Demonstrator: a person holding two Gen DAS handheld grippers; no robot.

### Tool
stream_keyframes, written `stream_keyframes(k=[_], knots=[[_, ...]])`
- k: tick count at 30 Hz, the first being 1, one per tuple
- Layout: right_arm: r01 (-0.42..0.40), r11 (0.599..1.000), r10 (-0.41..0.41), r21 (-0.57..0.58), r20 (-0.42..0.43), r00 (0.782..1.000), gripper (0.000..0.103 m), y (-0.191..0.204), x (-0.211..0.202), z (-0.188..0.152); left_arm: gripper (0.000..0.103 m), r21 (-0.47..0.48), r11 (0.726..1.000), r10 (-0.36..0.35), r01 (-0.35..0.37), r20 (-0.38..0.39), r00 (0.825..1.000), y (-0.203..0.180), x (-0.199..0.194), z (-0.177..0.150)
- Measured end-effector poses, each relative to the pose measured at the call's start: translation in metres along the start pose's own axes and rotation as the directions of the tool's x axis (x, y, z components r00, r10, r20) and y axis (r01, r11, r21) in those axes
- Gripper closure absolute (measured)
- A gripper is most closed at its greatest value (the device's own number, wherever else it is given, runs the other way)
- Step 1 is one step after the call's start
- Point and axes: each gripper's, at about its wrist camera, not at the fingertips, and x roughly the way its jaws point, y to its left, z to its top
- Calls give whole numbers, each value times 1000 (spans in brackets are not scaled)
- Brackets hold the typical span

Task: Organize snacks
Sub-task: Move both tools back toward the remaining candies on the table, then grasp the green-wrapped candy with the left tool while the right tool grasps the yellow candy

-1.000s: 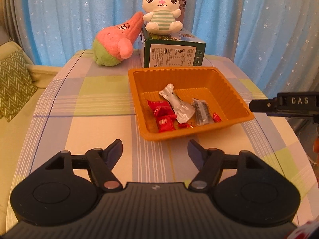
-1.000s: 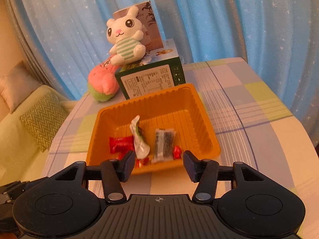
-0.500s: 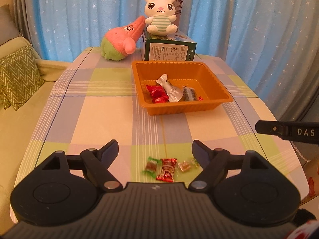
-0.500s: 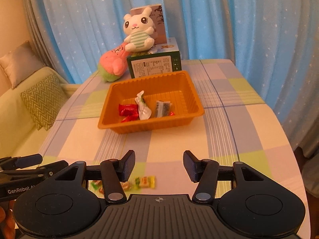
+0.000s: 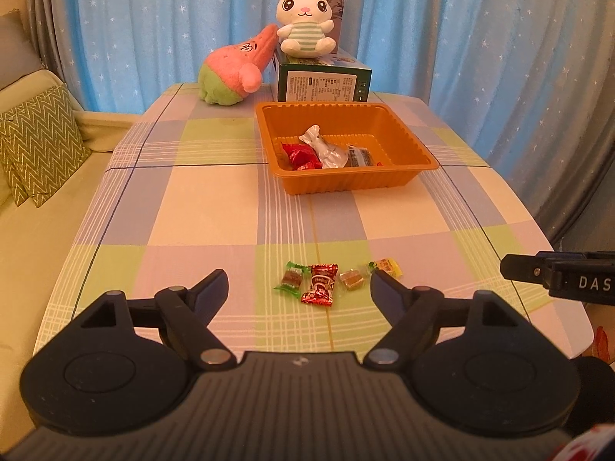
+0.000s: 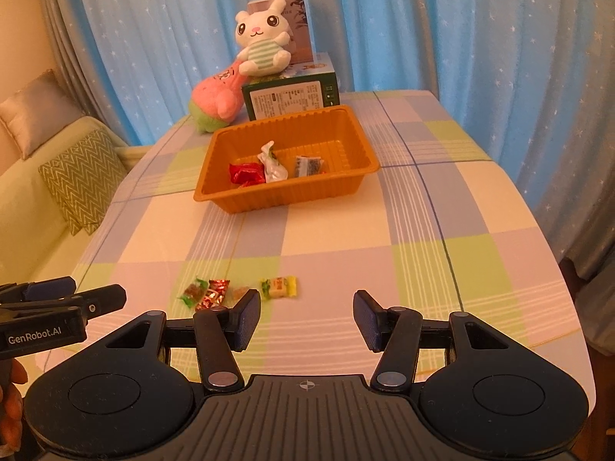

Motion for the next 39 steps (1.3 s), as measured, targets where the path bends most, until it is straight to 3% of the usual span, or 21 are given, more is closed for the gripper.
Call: stream_keyframes(k=[11,31,39], knots=[[-9,1000,9,13,12,1000,49,-3,-2,-5,24,9,1000,24,-24,-22,999,8,5,-10],[-16,1000,16,6,-31,999,49,-8,34,-13,26,45,999,16,-13,-77,997,14,44,-6],[-18,1000,20,19,-59,998,49,-14,56,-17,38,70,997,-22,31,-125,992,12,76,-6]])
